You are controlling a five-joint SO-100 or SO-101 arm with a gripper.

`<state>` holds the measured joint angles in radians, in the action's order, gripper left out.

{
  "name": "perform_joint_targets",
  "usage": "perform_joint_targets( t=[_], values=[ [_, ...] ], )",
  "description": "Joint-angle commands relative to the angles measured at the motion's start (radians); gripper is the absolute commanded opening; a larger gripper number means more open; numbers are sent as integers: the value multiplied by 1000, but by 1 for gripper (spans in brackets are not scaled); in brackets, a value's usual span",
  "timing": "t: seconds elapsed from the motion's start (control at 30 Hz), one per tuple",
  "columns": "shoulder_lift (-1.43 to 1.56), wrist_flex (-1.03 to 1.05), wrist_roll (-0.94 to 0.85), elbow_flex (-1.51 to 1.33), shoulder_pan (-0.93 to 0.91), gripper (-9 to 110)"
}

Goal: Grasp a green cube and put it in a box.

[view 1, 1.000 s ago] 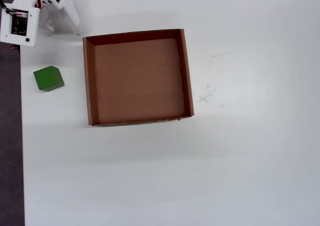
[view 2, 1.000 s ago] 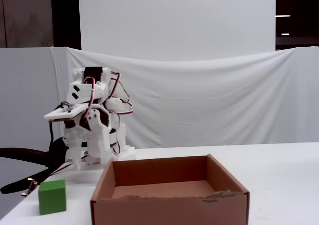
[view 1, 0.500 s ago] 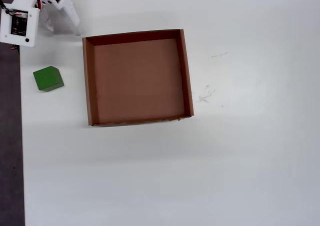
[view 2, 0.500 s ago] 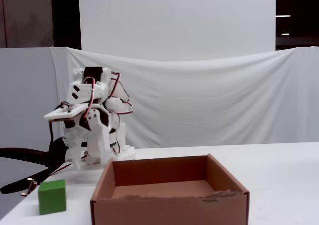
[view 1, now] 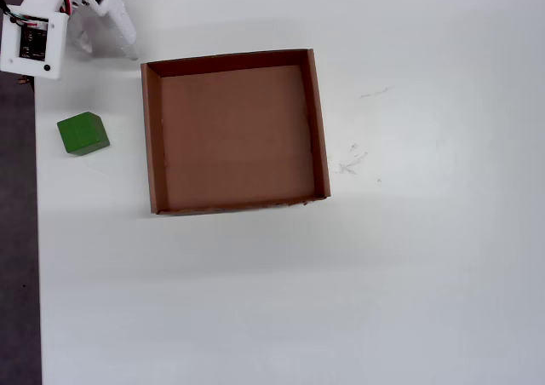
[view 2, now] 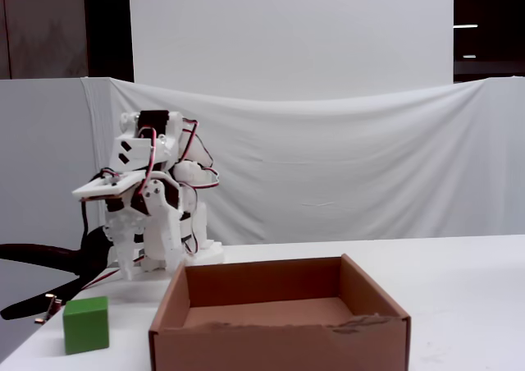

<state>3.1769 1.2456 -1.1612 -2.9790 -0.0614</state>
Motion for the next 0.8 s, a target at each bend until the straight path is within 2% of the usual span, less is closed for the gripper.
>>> perform_joint_targets(
  t=[0.0, 0.33, 0.67, 0.77],
  values=[
    [8, -17, 5, 6, -11, 25],
    [-115, -91, -8, 58, -29, 25],
    [-394, -124, -150, 324, -100, 25],
    [-492, -190, -195, 354, -121, 25]
  ],
)
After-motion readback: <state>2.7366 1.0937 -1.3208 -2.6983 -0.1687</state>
